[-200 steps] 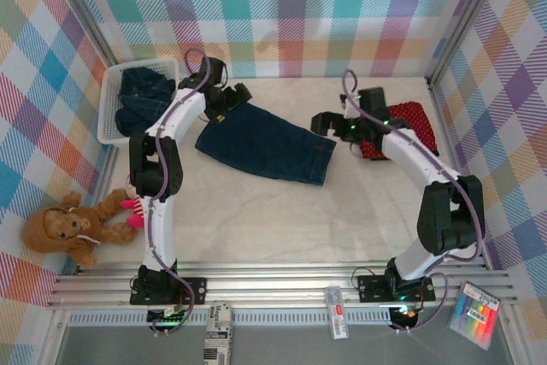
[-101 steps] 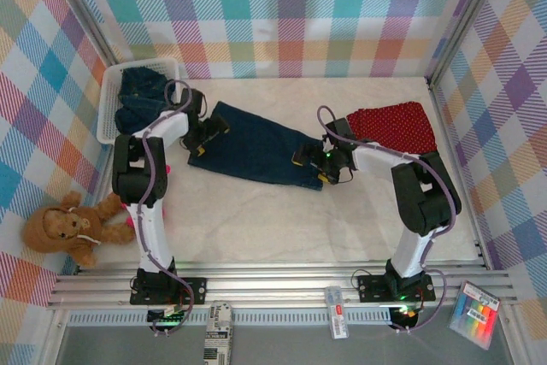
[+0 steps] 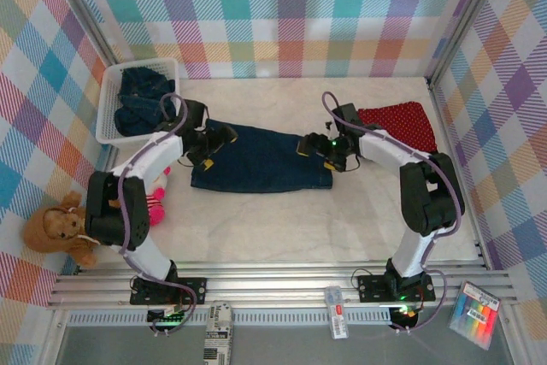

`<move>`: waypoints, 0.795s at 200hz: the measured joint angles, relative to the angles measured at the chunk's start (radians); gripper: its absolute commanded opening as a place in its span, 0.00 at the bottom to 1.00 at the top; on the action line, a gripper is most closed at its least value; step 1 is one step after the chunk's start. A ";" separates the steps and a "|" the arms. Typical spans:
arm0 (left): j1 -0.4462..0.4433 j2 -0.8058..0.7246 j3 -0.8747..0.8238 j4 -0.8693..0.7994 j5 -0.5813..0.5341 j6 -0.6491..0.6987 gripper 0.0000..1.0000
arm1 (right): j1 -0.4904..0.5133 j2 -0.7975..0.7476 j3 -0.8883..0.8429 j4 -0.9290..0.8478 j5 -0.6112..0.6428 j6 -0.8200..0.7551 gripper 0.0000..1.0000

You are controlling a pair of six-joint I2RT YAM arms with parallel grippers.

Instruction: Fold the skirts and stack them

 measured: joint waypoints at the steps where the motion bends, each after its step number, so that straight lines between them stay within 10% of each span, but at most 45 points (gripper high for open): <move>1: -0.004 -0.002 -0.001 0.003 0.002 -0.004 1.00 | 0.002 0.000 0.002 0.000 -0.002 0.000 0.99; 47: -0.161 -0.002 -0.111 0.195 0.065 -0.179 1.00 | 0.064 0.084 0.136 0.122 -0.103 0.097 0.99; 159: -0.161 0.059 -0.270 0.349 -0.016 -0.186 1.00 | 0.039 0.483 0.486 0.240 -0.076 0.195 0.99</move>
